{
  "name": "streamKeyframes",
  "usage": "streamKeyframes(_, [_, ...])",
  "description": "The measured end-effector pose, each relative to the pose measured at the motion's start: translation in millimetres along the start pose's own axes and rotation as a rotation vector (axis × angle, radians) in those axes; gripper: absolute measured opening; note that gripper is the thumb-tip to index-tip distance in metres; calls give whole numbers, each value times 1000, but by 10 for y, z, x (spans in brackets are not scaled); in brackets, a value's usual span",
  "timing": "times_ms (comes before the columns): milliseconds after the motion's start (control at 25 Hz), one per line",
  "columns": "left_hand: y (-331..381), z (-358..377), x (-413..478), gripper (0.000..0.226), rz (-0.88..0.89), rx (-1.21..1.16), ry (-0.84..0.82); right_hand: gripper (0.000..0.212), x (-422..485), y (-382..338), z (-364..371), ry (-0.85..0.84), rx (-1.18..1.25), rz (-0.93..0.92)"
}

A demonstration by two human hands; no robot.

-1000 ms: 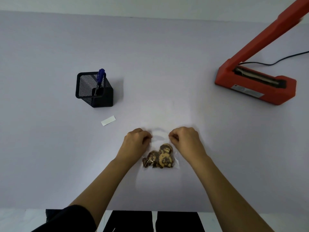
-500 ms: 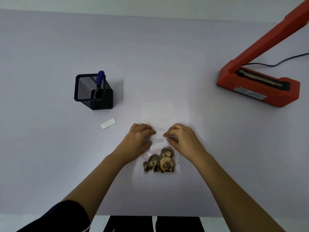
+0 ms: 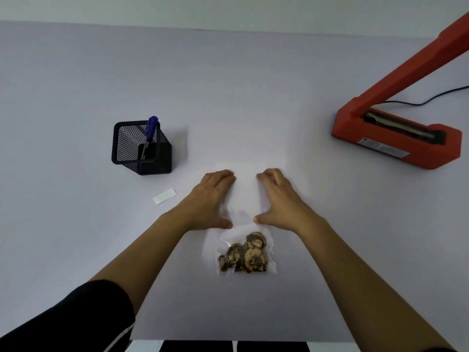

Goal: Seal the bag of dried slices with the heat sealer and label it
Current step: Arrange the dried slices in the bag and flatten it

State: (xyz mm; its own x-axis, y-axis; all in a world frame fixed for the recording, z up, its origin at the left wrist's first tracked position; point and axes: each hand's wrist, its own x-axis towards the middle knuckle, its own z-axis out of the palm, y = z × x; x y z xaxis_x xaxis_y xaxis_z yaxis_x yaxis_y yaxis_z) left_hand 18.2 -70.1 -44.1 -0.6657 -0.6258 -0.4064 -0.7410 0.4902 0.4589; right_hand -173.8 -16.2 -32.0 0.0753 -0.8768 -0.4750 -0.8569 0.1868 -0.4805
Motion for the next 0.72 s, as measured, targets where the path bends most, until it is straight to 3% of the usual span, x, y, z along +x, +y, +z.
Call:
streamKeyframes(160, [61, 49, -66, 96, -60, 21, 74, 97, -42, 26, 45, 28, 27, 49])
streamKeyframes(280, [115, 189, -209, 50, 23, -68, 206, 55, -176, 96, 167, 157, 49, -77])
streamKeyframes(400, [69, 351, -321, 13, 151, -122, 266, 12, -248, 147, 283, 163, 96, -189])
streamKeyframes(480, [19, 393, -340, 19, 144, -136, 268, 9, -236, 165, 311, 155, 105, -210])
streamKeyframes(720, [-44, 162, -178, 72, 26, -113, 127, 52, -119, 145, 169, 120, 3, -169])
